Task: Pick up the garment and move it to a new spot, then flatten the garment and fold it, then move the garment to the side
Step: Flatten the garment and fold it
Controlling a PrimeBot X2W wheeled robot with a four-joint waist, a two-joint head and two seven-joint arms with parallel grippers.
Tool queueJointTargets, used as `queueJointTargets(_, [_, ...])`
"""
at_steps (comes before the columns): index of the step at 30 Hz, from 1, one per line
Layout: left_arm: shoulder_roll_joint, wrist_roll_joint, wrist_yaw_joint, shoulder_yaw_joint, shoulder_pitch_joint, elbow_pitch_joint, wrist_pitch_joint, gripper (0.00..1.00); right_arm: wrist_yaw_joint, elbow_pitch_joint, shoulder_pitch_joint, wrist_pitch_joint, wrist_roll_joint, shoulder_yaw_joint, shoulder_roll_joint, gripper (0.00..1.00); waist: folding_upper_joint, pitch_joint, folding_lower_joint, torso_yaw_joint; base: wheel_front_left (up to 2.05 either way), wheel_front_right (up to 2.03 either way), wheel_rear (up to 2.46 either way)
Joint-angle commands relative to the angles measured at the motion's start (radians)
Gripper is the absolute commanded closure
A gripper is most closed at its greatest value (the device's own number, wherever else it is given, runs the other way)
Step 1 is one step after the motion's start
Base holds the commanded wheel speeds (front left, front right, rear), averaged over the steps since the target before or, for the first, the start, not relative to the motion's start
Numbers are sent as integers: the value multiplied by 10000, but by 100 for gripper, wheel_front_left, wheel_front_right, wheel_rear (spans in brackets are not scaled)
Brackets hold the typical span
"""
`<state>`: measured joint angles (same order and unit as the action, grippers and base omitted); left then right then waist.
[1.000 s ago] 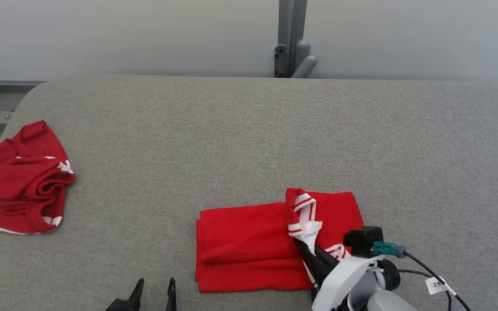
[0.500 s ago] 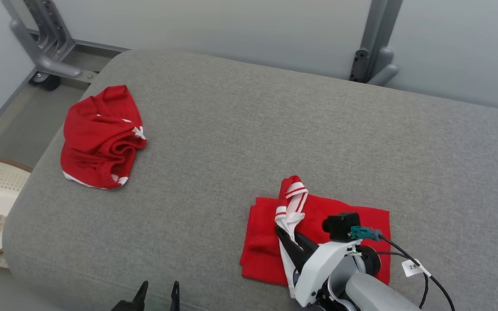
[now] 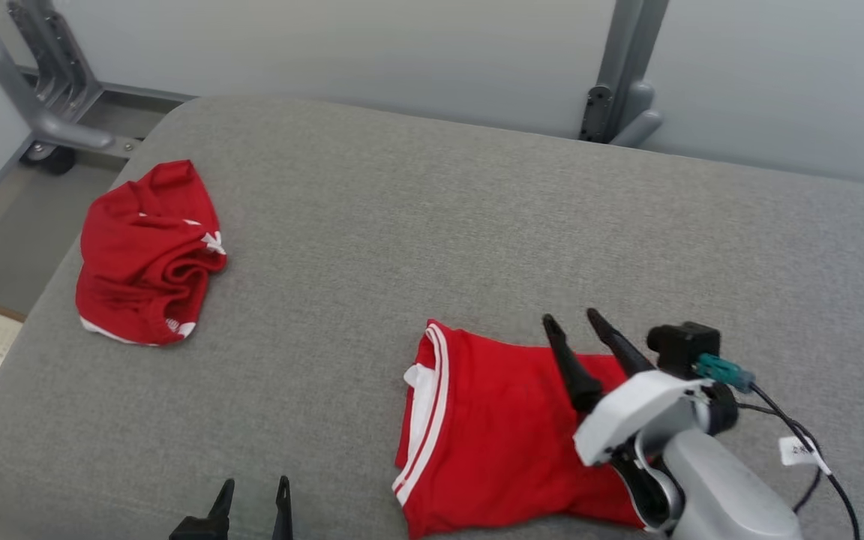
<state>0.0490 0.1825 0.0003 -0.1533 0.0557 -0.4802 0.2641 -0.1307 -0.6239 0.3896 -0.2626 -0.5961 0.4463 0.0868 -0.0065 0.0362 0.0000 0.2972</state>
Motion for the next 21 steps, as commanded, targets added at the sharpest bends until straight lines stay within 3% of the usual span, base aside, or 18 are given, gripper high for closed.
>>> queueJointTargets(1, [30,-31,64,92,59,76,0,0,1,140,-508,-22,488,-303,93,0,65,-192,0,-588,0,0,0])
queueJointTargets(10, [31,-141,160,508,168,514,0,0,1,1767,-2473,-27,2996,-3215,-62,0,65,-374,0,-1585,0,0,0])
queueJointTargets(21, [30,-310,94,1031,246,851,0,0,1,2731,-3421,-28,3886,-4229,-299,0,65,-575,0,-2369,0,0,0])
